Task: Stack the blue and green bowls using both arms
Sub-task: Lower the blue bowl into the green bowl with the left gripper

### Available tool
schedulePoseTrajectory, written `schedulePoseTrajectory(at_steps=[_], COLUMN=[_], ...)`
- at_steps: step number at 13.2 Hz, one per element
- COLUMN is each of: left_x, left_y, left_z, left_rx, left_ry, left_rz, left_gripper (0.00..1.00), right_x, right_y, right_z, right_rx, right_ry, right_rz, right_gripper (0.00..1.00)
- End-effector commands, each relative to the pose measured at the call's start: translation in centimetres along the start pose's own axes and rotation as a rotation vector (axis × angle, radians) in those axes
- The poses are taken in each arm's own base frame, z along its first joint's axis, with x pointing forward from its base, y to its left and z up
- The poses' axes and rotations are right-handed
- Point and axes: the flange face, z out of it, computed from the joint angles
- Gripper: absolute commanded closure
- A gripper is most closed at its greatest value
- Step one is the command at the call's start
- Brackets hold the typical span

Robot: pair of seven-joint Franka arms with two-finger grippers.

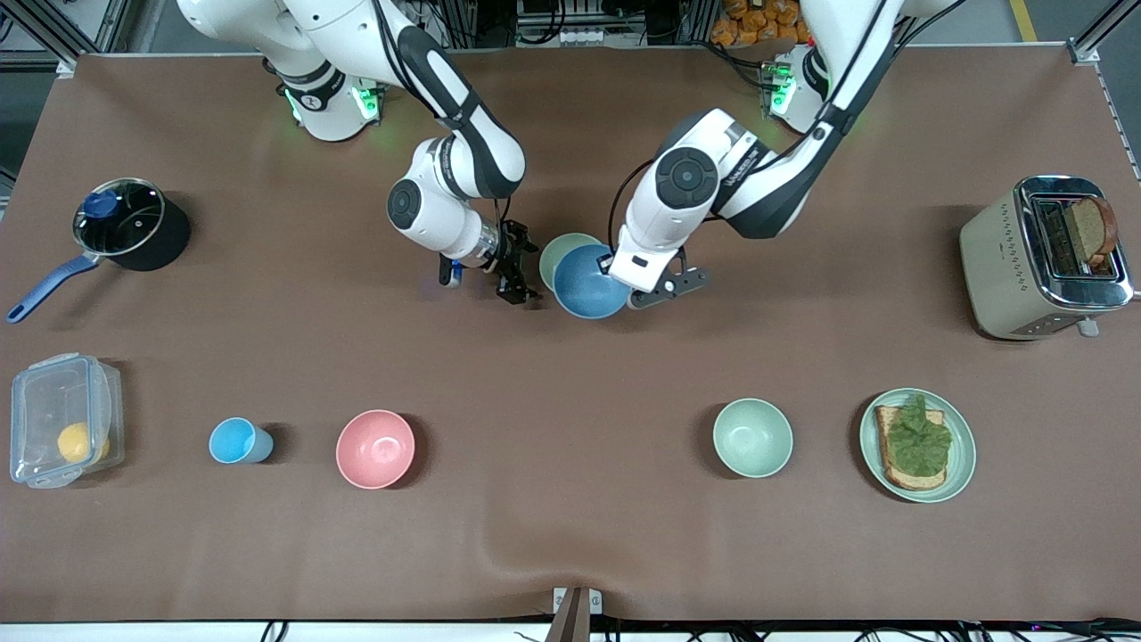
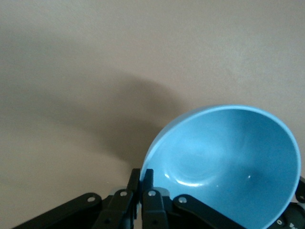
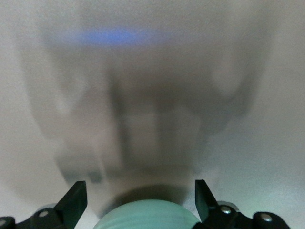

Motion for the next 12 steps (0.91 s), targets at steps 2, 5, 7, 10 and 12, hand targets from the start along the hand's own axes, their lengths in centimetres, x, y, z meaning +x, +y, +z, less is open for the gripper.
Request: schedulePoseTrajectory(at_steps=[2, 5, 7, 10, 12], left_x=[-2.3, -3.6, -3.9, -4.3, -4.8], left_y=[0.4, 0.6, 0.5, 0.5, 0.3], left_z=[1.4, 2.9, 3.5, 4.8, 6.2], left_rx=[-0.016, -0.005, -0.003, -0.021, -0.020], left_ry=[-0.002, -0.009, -0.014, -0.009, -0.014], left_rz=[0.003, 0.012, 0.007, 0.012, 0.016], left_gripper=[1.00, 1.00, 1.00, 1.00, 1.00], right_x=[0.0, 0.0, 0.0, 0.0, 0.0], right_y=[0.1, 0.1, 0.1, 0.1, 0.1], right_z=[0.2, 0.2, 0.2, 0.1, 0.1], right_rx=[0.000, 0.000, 0.000, 0.001, 0.001], right_ry=[-0.016, -0.016, -0.016, -0.018, -0.018], right_rz=[-0.002, -0.003, -0.003, -0.004, -0.004], right_gripper=[0.00, 0.00, 0.00, 0.00, 0.00])
